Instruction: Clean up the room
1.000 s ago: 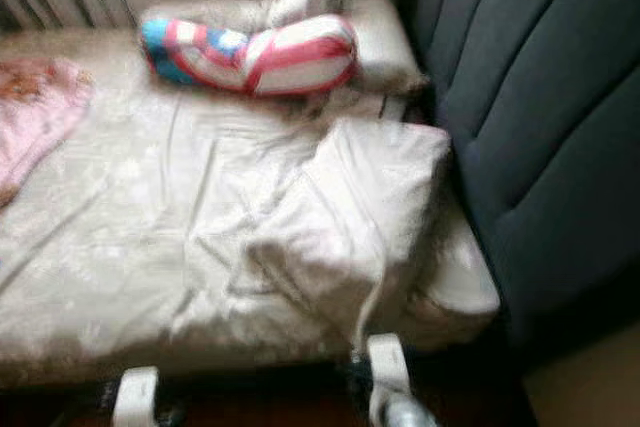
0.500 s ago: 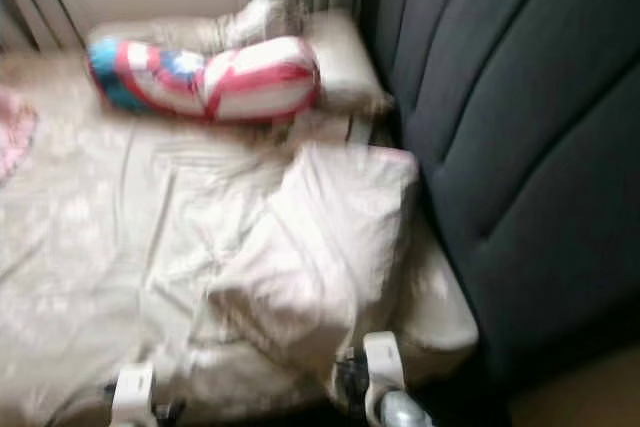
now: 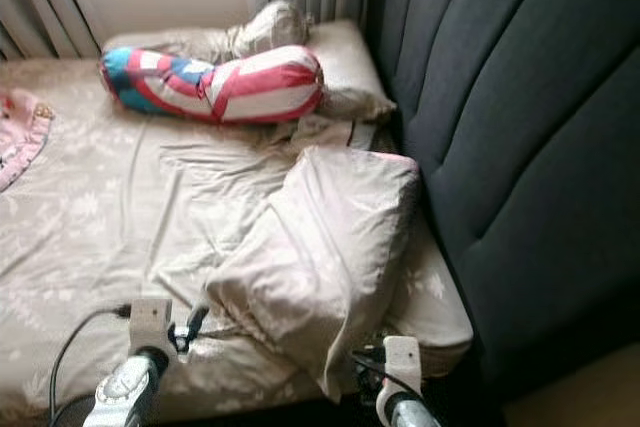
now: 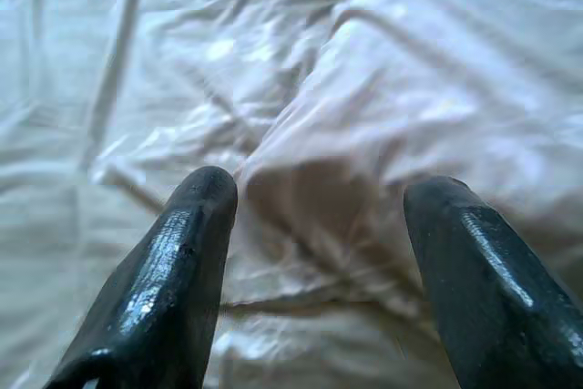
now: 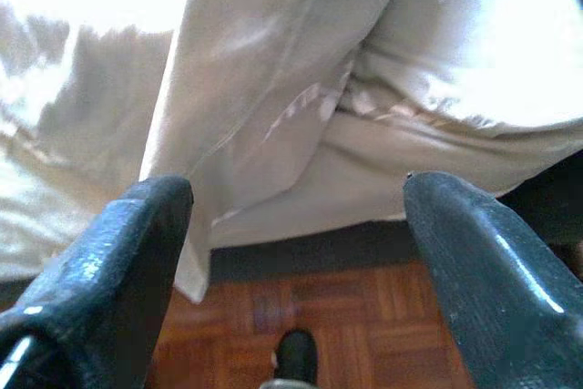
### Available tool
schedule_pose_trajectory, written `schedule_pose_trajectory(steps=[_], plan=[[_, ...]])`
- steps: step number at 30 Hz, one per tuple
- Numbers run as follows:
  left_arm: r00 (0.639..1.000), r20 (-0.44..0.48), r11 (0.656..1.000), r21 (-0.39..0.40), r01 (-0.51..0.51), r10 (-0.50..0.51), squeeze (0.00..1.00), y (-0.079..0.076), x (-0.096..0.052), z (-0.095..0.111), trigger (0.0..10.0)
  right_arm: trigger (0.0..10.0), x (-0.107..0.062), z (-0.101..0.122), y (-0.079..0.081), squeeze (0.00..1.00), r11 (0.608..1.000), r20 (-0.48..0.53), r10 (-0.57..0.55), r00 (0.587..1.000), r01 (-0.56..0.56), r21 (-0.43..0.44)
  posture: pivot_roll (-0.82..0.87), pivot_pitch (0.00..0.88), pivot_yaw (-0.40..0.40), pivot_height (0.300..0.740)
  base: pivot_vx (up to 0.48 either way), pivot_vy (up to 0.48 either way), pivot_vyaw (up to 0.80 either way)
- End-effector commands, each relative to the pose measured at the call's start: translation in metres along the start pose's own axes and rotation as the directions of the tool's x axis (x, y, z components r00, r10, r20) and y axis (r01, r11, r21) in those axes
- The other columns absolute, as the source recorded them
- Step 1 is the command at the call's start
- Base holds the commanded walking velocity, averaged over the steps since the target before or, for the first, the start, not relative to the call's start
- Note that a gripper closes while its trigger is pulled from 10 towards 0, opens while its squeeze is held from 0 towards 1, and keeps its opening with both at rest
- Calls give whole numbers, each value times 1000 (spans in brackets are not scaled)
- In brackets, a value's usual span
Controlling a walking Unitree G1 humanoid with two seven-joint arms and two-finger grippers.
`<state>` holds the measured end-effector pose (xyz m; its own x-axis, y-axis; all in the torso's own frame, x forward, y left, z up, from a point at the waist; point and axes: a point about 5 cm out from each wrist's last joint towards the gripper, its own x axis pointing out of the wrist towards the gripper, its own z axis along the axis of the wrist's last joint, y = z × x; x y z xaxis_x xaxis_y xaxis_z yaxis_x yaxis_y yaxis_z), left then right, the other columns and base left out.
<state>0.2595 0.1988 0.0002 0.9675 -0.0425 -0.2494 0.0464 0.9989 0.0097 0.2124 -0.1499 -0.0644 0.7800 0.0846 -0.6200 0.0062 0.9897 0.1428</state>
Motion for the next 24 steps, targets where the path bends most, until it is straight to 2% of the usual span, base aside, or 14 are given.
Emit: schedule_pose_trajectory(steps=[1,2,4,7,8,9,10,15,17,21,24], plan=[[999,30,1000,-5,25,-25,0,-2,-10,-1,10000,10000,2,43,-3,0,999,268,26,963,-17,-35,-53,59,-57,734,0,0,0],[998,53,999,9,44,-44,0,-3,-15,1,10000,10000,-2,61,-4,0,998,382,49,923,-26,-66,-61,60,-56,734,0,0,0],[993,86,997,33,72,-75,0,-2,-27,4,10000,10000,-12,79,-4,0,994,505,84,859,-33,-108,-81,63,-48,734,0,0,0],[991,94,994,54,90,-95,0,-2,-32,5,10000,10000,-17,84,-1,0,992,535,90,840,-30,-120,-87,65,-46,734,0,0,0],[988,100,991,82,108,-116,0,-1,-40,6,10000,10000,-23,92,4,0,995,582,77,810,-26,-97,-94,65,-47,734,0,0,0],[988,100,991,82,108,-116,0,-1,-40,6,10000,10000,-23,92,4,0,995,582,77,810,-26,-97,-94,65,-47,734,0,0,0],[989,102,991,83,103,-111,0,0,-43,6,10000,10000,-25,99,5,0,998,610,47,791,-19,-53,-91,67,-48,734,0,0,0],[990,133,998,47,36,-42,0,2,-37,15,10000,10000,-25,101,-1,0,999,625,-46,779,20,50,-69,65,-52,734,0,0,0],[986,167,1000,12,8,-10,0,0,-30,27,10000,10000,-35,94,-7,0,994,614,-91,784,40,97,-77,59,-53,734,0,0,0],[983,181,1000,6,9,-10,0,-3,-24,33,10000,10000,-37,86,-9,0,996,592,-81,802,41,81,-79,59,-55,734,0,0,0],[980,194,999,20,31,-34,0,-7,-19,40,10000,10000,-36,81,-6,0,1000,571,-28,821,16,26,-75,55,-53,734,0,0,0]])
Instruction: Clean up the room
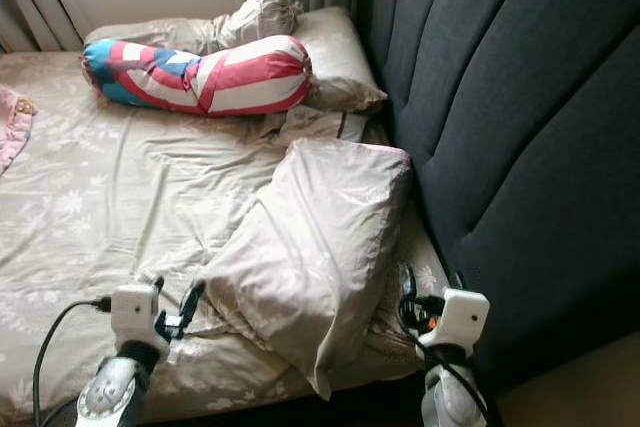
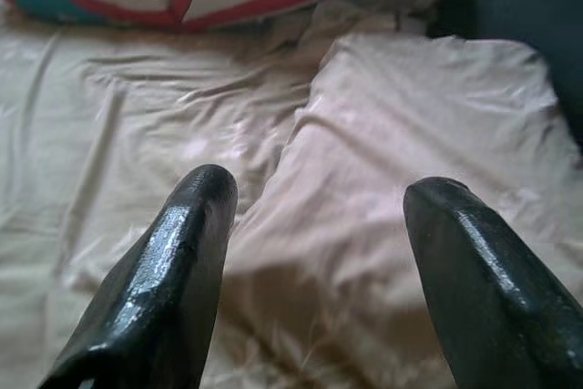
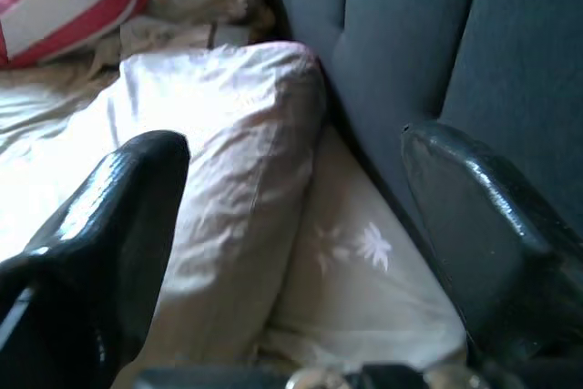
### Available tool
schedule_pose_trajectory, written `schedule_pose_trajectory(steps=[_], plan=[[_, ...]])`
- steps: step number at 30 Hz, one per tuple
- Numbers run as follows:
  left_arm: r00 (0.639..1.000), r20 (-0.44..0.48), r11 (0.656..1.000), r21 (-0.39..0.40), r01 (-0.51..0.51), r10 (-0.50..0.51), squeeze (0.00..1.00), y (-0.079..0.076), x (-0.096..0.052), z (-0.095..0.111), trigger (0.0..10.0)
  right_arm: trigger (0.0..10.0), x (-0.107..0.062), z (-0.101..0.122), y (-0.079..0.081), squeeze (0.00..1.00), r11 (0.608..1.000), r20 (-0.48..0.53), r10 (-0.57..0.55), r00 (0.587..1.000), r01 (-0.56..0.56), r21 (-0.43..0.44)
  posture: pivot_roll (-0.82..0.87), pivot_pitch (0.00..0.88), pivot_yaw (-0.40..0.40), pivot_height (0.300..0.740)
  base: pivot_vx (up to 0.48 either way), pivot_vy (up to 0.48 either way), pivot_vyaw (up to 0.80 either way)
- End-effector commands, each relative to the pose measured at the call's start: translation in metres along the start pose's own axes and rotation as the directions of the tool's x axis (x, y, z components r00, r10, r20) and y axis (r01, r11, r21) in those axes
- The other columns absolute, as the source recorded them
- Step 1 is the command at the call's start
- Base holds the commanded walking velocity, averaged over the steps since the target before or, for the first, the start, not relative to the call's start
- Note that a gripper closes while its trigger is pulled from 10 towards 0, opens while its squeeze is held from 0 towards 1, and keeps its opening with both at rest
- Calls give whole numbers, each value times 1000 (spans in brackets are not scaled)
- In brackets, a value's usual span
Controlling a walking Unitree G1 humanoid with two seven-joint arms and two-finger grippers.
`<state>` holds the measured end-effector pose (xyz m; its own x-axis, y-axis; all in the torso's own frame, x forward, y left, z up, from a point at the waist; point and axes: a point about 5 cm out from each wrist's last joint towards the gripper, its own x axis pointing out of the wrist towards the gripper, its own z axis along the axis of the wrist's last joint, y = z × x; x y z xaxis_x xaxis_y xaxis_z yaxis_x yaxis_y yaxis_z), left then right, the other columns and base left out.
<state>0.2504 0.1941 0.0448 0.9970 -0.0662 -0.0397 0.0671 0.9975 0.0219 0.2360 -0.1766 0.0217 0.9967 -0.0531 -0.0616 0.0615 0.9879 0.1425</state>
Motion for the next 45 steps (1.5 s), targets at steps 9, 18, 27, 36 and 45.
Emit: schedule_pose_trajectory(steps=[9,18,27,36,45], plan=[[1000,1,999,27,28,-28,0,1,0,10,10000,10000,-5,-9,21,0,995,-63,96,993,-94,27,-61,32,-34,734,0,0,0],[999,-2,998,30,54,-54,0,-7,2,11,10000,10000,-7,-7,30,0,990,-74,141,987,-140,20,-72,12,-21,734,0,0,0],[998,-15,998,35,60,-59,0,-7,3,12,10000,10000,-8,-10,29,0,989,-89,147,985,-145,24,-71,9,-19,734,0,148,711],[997,-21,996,42,73,-73,0,-8,4,13,10000,10000,-4,-8,28,0,994,-100,107,989,-103,41,-69,50,-21,734,0,0,144],[994,-34,994,24,108,-107,0,-14,4,12,10000,10000,-2,-9,23,0,997,-110,65,992,-62,35,-71,62,-24,734,0,0,0]])
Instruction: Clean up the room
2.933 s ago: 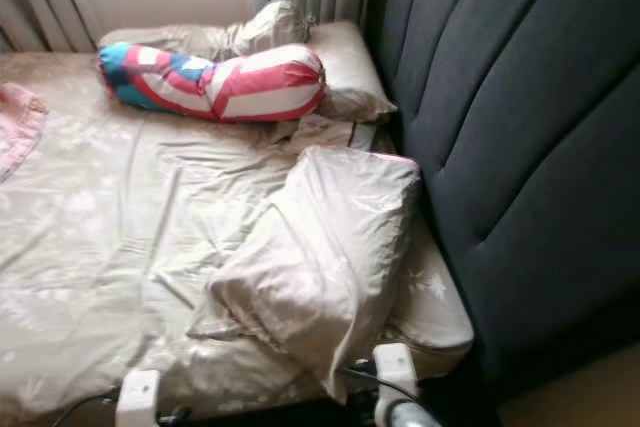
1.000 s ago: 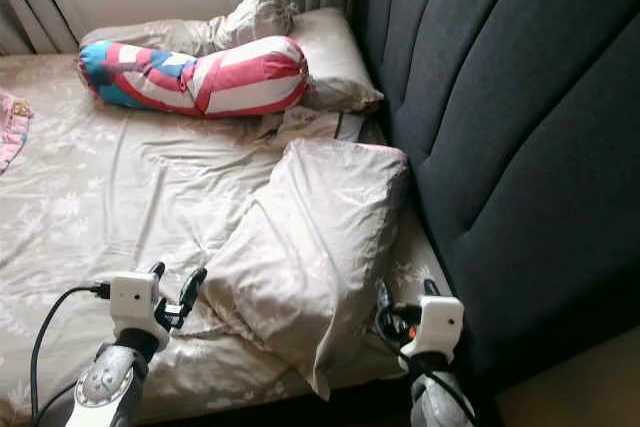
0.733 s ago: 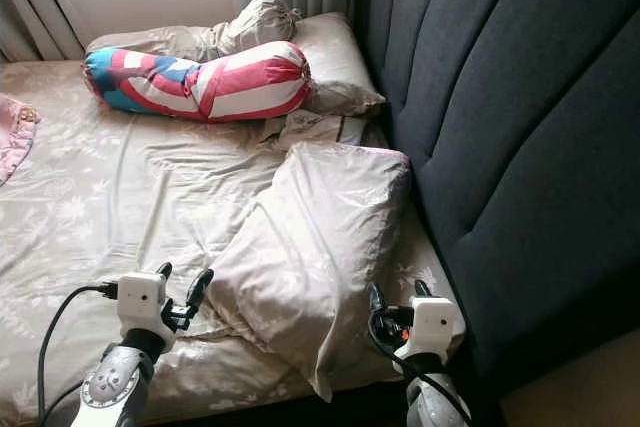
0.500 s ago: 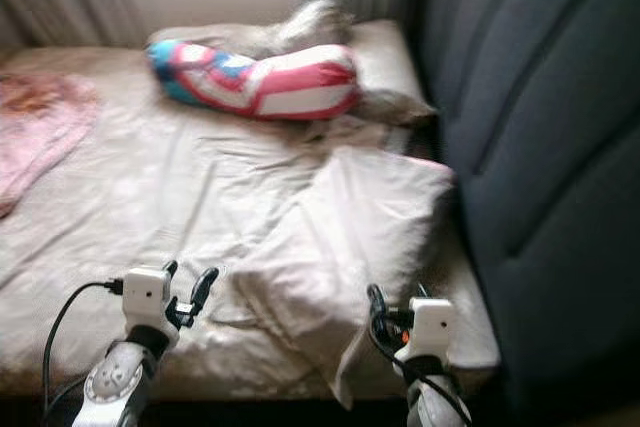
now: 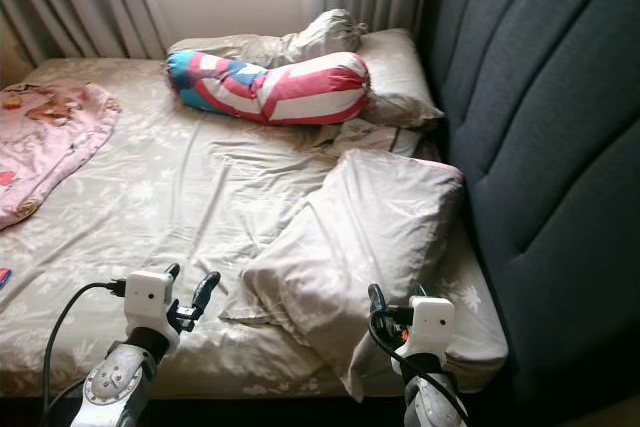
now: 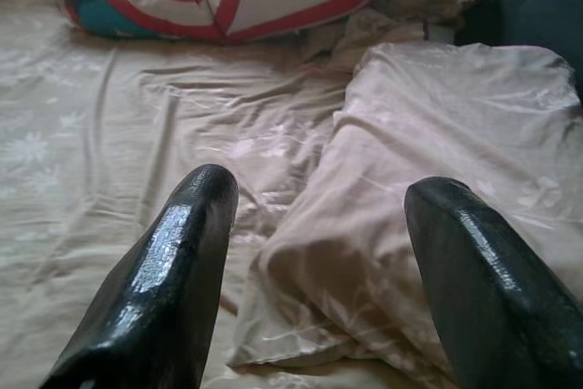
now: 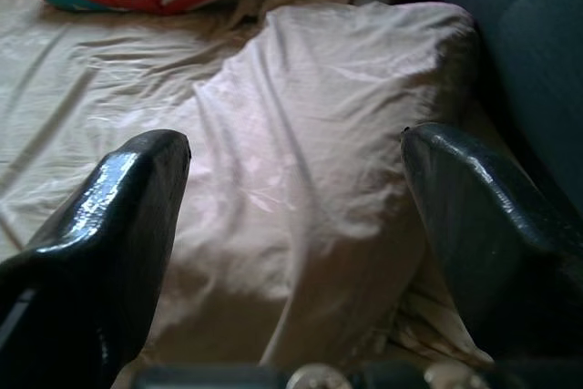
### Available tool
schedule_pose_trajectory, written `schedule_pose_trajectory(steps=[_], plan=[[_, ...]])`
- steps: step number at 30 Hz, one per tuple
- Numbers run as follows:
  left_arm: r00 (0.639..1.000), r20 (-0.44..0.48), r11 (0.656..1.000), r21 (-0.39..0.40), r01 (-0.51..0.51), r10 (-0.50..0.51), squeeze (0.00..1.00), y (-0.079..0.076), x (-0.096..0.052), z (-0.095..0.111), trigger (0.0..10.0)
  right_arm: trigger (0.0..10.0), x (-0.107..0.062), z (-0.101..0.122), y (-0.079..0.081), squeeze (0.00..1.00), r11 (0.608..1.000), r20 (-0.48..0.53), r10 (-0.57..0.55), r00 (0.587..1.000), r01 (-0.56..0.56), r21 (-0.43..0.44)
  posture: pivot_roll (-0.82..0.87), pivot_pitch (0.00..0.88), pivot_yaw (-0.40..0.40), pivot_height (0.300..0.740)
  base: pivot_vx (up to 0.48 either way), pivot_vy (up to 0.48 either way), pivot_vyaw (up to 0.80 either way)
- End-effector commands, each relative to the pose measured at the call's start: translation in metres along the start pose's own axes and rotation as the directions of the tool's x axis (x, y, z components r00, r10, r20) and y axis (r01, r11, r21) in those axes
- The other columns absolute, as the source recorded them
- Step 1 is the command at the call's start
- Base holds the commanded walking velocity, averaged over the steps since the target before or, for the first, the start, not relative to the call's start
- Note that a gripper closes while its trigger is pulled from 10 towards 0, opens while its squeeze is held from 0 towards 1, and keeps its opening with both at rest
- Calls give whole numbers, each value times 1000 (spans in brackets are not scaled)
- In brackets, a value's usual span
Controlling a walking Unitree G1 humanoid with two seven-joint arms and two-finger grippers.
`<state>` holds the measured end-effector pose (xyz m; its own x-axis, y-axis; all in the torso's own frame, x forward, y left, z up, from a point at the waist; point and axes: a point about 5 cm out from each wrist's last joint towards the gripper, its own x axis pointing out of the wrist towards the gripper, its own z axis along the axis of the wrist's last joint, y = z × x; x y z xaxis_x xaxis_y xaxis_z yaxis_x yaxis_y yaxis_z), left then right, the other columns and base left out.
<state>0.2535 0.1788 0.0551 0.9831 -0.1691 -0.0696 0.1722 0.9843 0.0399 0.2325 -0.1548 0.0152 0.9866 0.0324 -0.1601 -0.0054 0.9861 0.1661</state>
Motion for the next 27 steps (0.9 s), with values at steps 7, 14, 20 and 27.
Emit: schedule_pose_trajectory(steps=[7,14,20,27], plan=[[1000,-8,1000,-4,4,-4,0,0,1,2,10000,10000,2,1,1,0,1000,-7,-8,1000,8,19,-74,68,-26,734,0,0,0],[1000,-5,1000,-9,4,-4,0,-1,2,2,10000,10000,3,-1,5,0,1000,-19,5,1000,-4,22,-73,68,-29,734,72,0,0],[1000,-5,1000,-11,4,-4,0,-2,2,3,10000,10000,3,-4,6,0,1000,-33,12,999,-11,26,-73,68,-30,734,262,0,0],[1000,-2,1000,-11,3,-3,0,-2,3,3,10000,10000,4,-7,6,0,999,-50,23,998,-22,29,-74,69,-31,734,295,0,0]])
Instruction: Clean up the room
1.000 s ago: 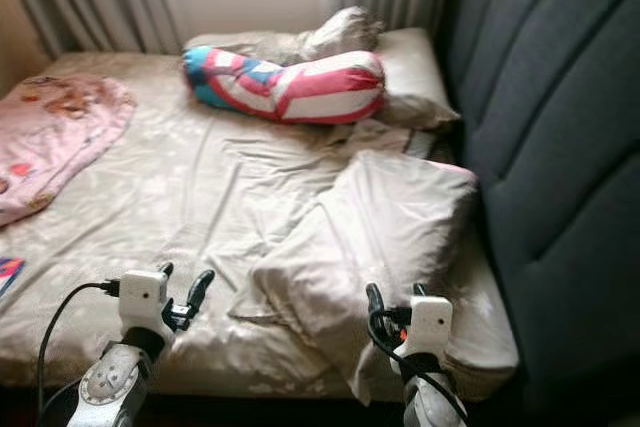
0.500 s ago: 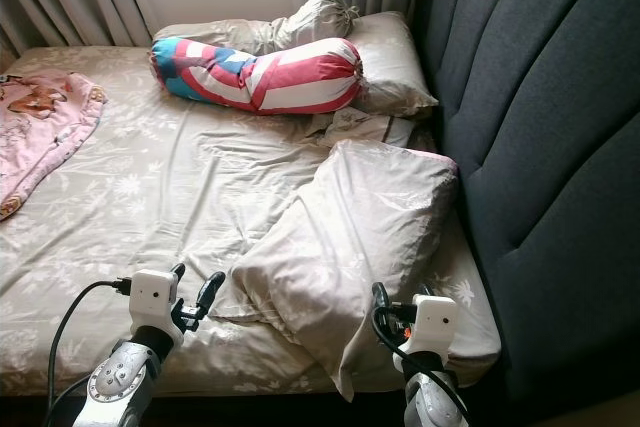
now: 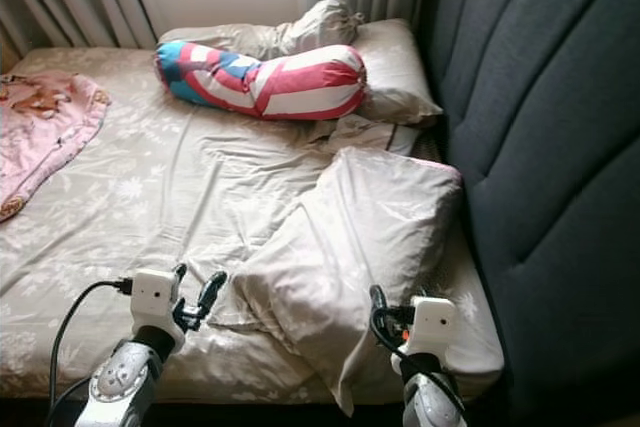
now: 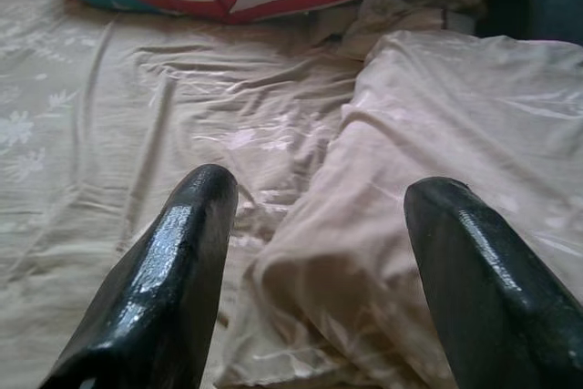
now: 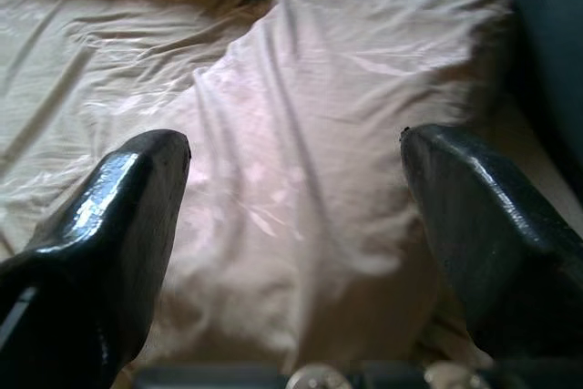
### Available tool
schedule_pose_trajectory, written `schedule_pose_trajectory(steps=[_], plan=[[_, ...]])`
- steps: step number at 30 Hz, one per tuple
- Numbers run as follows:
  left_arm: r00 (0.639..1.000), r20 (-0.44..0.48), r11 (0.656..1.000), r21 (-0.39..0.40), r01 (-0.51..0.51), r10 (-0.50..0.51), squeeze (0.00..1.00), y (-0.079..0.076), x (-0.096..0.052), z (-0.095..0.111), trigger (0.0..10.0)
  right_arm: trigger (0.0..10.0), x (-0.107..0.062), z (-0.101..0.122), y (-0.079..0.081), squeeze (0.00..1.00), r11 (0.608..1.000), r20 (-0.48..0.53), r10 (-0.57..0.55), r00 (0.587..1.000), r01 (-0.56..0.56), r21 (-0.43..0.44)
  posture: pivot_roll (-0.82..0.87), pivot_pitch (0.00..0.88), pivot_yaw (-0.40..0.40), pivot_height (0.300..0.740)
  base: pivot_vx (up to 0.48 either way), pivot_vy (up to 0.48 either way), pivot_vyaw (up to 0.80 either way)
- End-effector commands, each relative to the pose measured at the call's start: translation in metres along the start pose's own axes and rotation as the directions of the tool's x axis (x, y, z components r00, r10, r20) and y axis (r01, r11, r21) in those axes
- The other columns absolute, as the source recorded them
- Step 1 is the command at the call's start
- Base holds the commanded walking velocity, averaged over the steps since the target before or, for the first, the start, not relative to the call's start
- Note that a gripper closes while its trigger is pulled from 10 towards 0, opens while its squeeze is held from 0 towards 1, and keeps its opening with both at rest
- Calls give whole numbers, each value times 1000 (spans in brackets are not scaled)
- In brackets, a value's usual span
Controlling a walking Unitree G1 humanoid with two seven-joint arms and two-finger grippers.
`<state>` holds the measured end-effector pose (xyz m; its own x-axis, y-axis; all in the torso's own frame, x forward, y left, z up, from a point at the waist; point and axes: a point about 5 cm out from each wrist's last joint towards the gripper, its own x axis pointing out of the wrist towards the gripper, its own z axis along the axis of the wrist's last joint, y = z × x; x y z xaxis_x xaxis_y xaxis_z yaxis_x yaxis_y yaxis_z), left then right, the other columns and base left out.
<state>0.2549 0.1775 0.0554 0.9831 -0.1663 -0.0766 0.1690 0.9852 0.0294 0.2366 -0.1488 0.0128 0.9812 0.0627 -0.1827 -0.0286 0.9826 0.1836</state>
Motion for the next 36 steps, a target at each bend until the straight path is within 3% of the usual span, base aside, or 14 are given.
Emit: schedule_pose_trajectory(steps=[1,12,15,20,21,22,23,36], plan=[[1000,6,1000,-1,5,-5,0,0,1,3,10000,10000,0,-5,1,0,1000,-27,-2,1000,3,15,-74,69,-31,734,0,0,0],[1000,5,1000,2,11,-11,0,-2,2,3,10000,10000,2,-14,0,0,1000,-71,-16,997,17,19,-73,71,-31,734,0,0,0],[1000,5,1000,3,10,-10,0,-1,2,3,10000,10000,3,-25,-1,0,999,-155,-8,988,13,31,-69,70,-31,734,0,0,0],[1000,5,1000,3,10,-10,0,-1,2,3,10000,10000,5,-29,-3,0,999,-164,-22,986,28,34,-65,71,-29,734,0,0,0],[1000,4,1000,4,11,-11,0,-1,2,3,10000,10000,5,-29,-4,39,998,-164,-27,986,34,44,-65,71,-29,734,0,0,0],[1000,4,1000,4,11,-11,0,-1,2,3,10000,10000,6,-29,-4,643,998,-163,-34,986,43,50,-62,71,-28,734,0,0,0],[1000,4,1000,4,11,-11,0,-1,2,3,10000,10000,8,-29,-7,1000,996,-167,-53,985,65,63,-63,70,-27,734,0,0,0],[1000,6,1000,5,13,-13,0,0,2,4,10000,10000,24,-28,-6,1000,992,-211,-61,976,83,95,-54,63,-25,734,0,0,0]])
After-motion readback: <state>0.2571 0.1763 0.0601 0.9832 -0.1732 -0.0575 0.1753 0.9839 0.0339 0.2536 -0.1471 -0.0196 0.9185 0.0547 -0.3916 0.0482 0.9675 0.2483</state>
